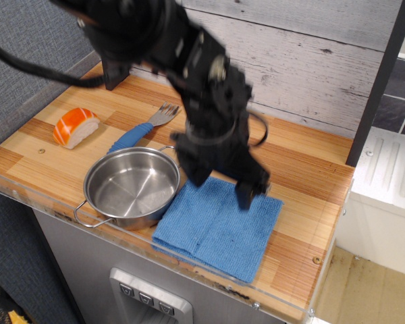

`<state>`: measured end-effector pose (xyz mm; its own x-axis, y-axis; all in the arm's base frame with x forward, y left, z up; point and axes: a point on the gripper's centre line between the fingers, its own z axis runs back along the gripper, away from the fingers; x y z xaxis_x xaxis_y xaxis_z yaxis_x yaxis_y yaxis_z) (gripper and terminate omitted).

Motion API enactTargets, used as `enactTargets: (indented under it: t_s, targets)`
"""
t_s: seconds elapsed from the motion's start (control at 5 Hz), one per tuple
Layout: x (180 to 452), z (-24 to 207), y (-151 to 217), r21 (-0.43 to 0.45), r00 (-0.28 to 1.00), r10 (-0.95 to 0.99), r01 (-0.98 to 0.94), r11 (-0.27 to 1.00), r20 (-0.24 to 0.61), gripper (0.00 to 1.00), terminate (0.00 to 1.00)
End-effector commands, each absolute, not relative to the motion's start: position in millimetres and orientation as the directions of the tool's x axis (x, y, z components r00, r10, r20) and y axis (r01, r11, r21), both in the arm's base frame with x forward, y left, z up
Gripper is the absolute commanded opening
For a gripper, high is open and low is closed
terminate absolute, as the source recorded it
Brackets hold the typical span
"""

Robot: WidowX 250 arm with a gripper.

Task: Move the dish towel from the back of the table to the front.

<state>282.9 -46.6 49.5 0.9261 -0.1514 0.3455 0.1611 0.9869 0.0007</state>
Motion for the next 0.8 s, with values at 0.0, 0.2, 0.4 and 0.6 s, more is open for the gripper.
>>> enactTargets:
  t_s: [0.0, 0.2, 0.4, 0.6]
  targets:
    - [292, 127, -51, 0.005, 0.871, -0.18, 0.2, 0.98, 0.457, 1.0, 0.0]
    - [284, 147, -24, 0.009, 0.935, -0.041, 0.04, 0.999, 0.351, 1.0, 0.0]
    - [274, 159, -1, -0.017, 0.963, 0.052, -0.049, 0.999, 0.265, 1.0, 0.0]
    - [268, 169, 8, -0.05, 0.97, 0.062, -0.052, 0.997, 0.234, 1.0, 0.0]
